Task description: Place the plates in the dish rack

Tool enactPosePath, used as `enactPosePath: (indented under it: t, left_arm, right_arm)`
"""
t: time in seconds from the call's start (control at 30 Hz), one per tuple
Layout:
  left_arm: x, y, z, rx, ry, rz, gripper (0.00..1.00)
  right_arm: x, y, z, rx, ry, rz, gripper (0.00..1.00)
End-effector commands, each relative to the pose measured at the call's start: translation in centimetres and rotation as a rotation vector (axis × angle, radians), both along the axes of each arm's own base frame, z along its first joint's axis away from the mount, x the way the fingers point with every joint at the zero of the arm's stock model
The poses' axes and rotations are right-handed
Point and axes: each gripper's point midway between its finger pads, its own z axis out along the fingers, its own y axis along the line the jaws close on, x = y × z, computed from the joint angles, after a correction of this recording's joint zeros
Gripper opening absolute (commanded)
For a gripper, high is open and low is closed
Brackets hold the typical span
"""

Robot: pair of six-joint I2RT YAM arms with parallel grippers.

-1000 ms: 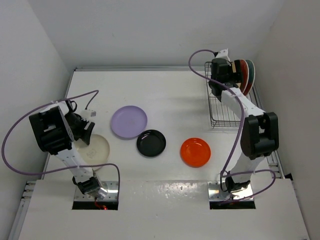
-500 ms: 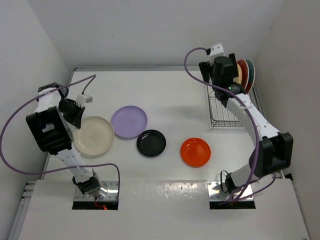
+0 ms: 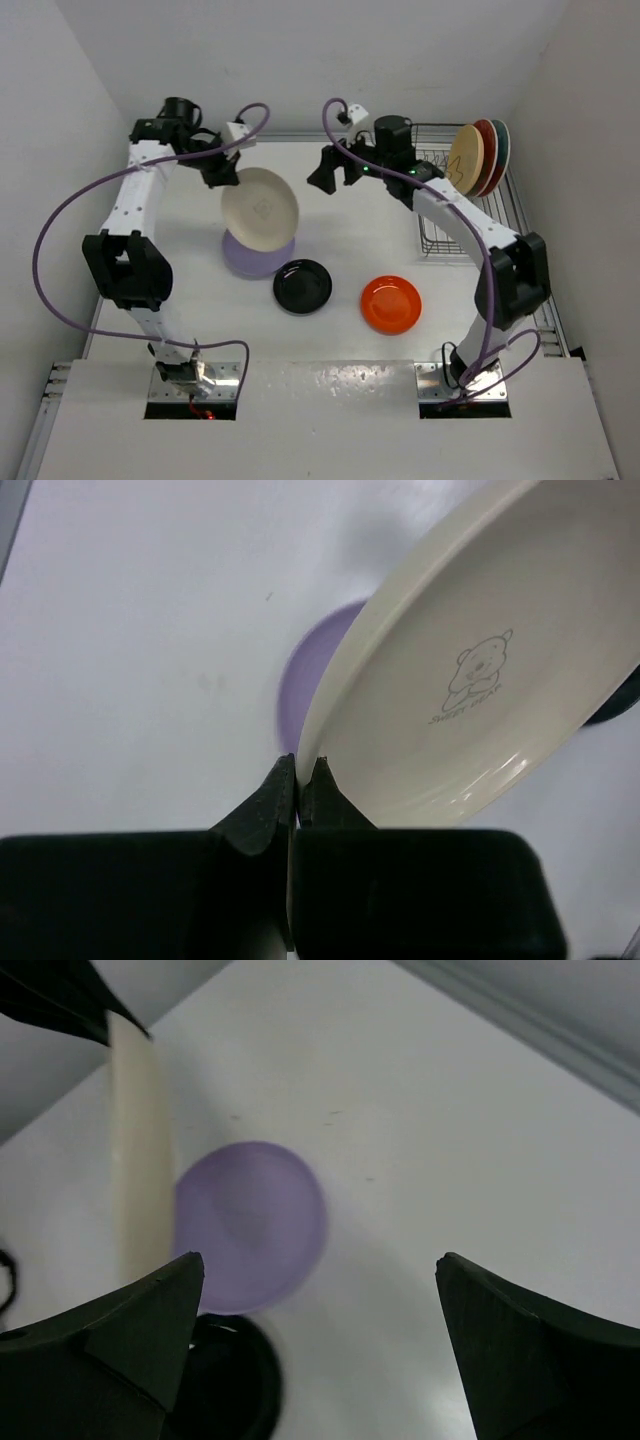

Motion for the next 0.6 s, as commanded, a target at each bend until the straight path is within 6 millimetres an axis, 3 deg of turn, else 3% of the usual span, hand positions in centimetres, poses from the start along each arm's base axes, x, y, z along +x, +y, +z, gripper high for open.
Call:
enactPosePath:
  t: [0.0,0.07,0.27,0.33,0.37,0.43,0.47,0.5,0.57]
  left_arm:
    - [0.1,-5.7,1.6,-0.115,-0.012,-0.077,0.00]
    - [-0.2,-7.7,2.1,-0.129,-0.009,-0.102,0.00]
    - [0.7,-8.4,1.7,-0.081,-0.019,-0.070,0.00]
    - [0.6,-8.5,1.2,-0.058,-0.016,-0.075,0.00]
    - [0.5,-8.3,0.7,-0.042,-0.009,-0.074,0.00]
    - [0.6,-7.7,-0.1,-0.008,0.002,-0.052,0.00]
    - [0.5,-7.4,-0.6,0.008,0.007,-0.052,0.00]
    - [0.6,-7.2,-0.7,0.018,0.006,-0.045,0.00]
    - [0.7,-7.0,-0.8,0.031,0.004,-0.037,0.00]
  right_arm:
    - [-1.5,5.1,2.3,0.168,0.047,0.165,0.97]
    - [-2.5,6.5,2.0,0.179,0.067,0.212,0.97]
    - [-4.1,8.0,-1.6,0.177,0.187,0.244,0.88]
    - [-4.1,7.3,-2.2,0.167,0.191,0.212,0.87]
    - [-3.0,6.2,-2.4,0.152,0.178,0.145,0.87]
    - [-2.3,4.9,-1.3,0.143,0.137,0.089,0.87]
    - [-0.5,2.8,-1.6,0.118,0.125,-0.021,0.87]
    - [-0.3,2.0,0.0,0.123,0.084,-0.043,0.87]
    - [0.2,0.8,0.7,0.125,0.060,-0.076,0.87]
